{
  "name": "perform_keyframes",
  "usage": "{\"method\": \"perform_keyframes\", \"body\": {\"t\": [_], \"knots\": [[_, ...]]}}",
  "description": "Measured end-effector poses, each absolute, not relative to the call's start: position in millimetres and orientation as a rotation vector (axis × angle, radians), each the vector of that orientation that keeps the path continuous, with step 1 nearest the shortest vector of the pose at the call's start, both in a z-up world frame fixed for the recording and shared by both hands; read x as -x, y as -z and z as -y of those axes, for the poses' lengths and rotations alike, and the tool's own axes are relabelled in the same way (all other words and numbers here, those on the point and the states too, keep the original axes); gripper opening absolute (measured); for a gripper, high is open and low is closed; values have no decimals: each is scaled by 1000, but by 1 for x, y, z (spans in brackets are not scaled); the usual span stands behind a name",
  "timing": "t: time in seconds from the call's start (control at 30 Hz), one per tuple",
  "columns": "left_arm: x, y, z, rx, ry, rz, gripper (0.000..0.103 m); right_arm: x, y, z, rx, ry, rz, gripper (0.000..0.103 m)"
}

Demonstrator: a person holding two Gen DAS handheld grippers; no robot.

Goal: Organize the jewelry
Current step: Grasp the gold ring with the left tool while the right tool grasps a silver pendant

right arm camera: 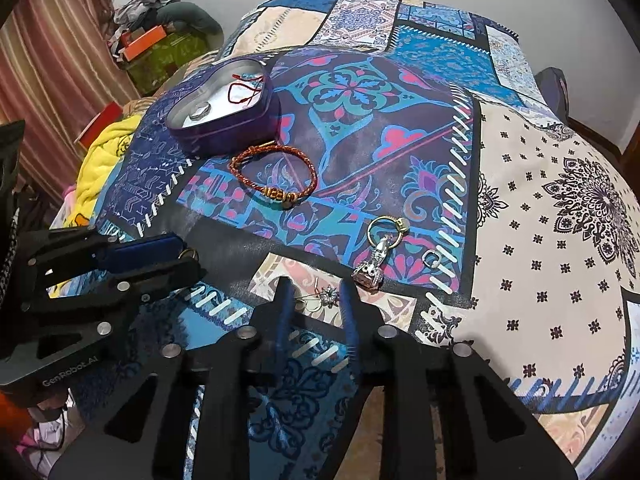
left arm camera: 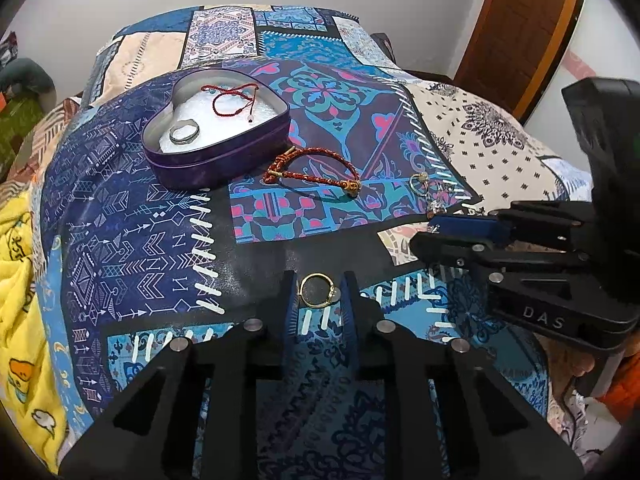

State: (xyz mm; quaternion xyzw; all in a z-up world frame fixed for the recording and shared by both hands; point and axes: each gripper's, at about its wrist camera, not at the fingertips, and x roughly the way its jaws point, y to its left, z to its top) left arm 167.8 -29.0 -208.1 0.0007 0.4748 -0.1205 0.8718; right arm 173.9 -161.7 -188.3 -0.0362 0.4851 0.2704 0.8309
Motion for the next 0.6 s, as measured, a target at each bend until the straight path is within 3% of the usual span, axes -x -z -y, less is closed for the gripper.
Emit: {"method": "perform_keyframes", "body": {"t": [0.13, 0.17, 0.2, 0.6], "knots": [[-167, 207, 28, 4, 250, -989, 20, -173, 188, 160, 81, -581, -1019, 20], [-167, 207, 28, 8, 249, -989, 20, -173, 187, 161, 82, -578, -1017, 11], [-167, 206, 27, 14, 249, -990, 20, -173, 186, 162, 79, -575, -1018, 9], [-157, 183, 19, 18, 223, -940, 20, -172, 162, 179, 33, -558, -967, 9]]}}
